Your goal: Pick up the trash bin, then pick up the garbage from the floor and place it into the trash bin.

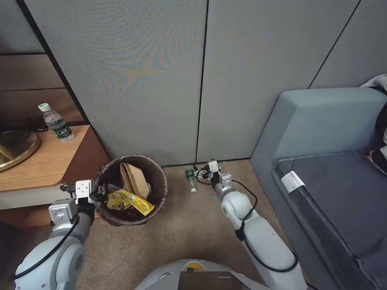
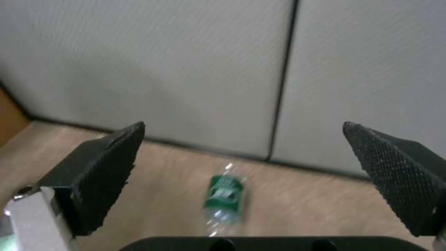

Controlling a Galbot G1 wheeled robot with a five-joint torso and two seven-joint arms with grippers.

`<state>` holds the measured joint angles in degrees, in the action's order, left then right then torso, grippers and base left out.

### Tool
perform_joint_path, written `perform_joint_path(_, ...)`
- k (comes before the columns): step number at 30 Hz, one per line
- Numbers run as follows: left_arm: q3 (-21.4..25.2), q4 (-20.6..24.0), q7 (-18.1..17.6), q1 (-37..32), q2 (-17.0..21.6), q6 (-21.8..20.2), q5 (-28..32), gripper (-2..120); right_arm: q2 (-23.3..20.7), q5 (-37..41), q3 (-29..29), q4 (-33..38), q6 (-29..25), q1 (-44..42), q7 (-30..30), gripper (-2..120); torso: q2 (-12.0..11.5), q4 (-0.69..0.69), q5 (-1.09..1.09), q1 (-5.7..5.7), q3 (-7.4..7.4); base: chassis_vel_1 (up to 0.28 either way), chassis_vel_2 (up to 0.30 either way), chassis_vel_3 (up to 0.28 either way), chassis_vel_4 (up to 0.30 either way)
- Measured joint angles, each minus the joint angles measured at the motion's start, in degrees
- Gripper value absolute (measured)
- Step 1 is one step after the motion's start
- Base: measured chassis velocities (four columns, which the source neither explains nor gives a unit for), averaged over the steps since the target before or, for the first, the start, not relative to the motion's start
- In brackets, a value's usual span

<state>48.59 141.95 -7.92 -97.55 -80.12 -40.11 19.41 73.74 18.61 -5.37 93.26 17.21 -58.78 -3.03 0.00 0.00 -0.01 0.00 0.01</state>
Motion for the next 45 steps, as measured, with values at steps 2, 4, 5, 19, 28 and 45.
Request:
perform_joint_path(2,-0.1,0.1,0.0,0.1,-0.1,0.0,0.0,3,0.2,1.0,1.1,-2.4,0.7,1.5,0.3,100,0.0,0.0,0.0,0.0,0.0,0.0,0.0,0.0,0.0)
perform_joint_path(4,-0.2,0.2,-0.1,0.2,-0.1,0.0,0.0,3,0.3,1.2,1.3,-3.1,0.9,1.8,0.4,100,0.0,0.01,0.0,0.0,0.0,0.0,0.0,0.0,0.0)
perform_joint_path(5,-0.3,0.3,-0.2,0.4,-0.1,0.0,0.0,3,0.5,1.3,1.9,-4.6,1.3,2.6,0.5,100,0.0,0.01,0.0,0.0,0.0,0.0,0.0,0.0,0.0)
perform_joint_path(19,-0.4,1.1,-0.6,0.4,-0.3,-0.4,0.1,3,4.3,1.7,5.9,-20.9,1.0,9.9,1.2,100,0.0,0.0,0.0,0.0,-0.01,0.0,0.0,0.0,0.0)
perform_joint_path(28,-0.7,0.7,-0.6,0.4,-0.3,-0.4,0.0,3,7.1,1.7,6.9,-30.8,0.1,14.6,0.8,100,0.0,0.0,0.0,0.0,-0.01,0.0,0.0,0.0,0.0)
perform_joint_path(45,-1.1,0.0,-0.5,0.5,-0.1,-0.3,-0.1,3,13.6,2.5,7.1,-45.2,-1.2,21.4,1.5,100,0.0,0.0,0.0,0.0,0.0,0.0,0.0,0.0,0.0)
